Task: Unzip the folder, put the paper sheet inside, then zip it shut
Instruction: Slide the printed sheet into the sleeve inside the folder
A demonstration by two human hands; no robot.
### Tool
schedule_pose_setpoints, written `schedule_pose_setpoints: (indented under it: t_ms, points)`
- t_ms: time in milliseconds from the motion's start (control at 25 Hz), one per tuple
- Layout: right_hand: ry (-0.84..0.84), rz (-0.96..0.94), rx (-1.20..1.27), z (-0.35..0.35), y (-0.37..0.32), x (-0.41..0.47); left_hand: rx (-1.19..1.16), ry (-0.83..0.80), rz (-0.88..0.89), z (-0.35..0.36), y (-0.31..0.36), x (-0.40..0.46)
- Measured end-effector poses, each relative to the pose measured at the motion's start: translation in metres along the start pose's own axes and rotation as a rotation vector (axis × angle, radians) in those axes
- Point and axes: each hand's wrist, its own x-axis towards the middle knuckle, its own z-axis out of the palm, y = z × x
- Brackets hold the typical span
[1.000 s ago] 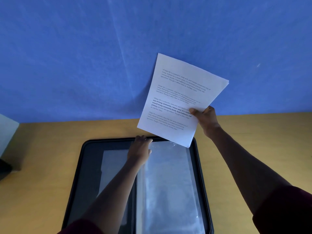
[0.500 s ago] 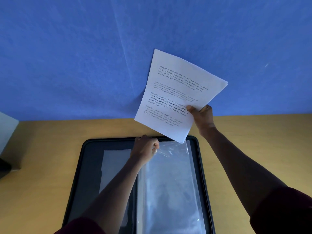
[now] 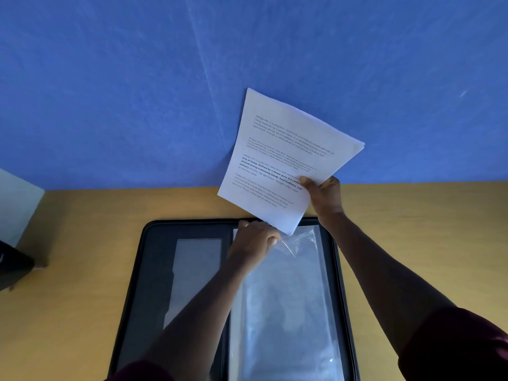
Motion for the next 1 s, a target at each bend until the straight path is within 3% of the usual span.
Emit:
schedule_pose_setpoints:
  t_ms: [280,640,1000]
  points:
    - [0.002,0.039,-0.040,-0.007,0.014,0.001,0.018,0.014,0.007,0.000,0.001,0.002]
    - [-0.200,0.073,-0.144,-0.036,0.003,0.010,-0.022,-0.030,-0.019,0.000,0.003,0.009]
    - [-0.278,0.111,-0.216,-0.031,0.003,0.021,0.111,0.025,-0.172,-0.021,-0.045,-0.007]
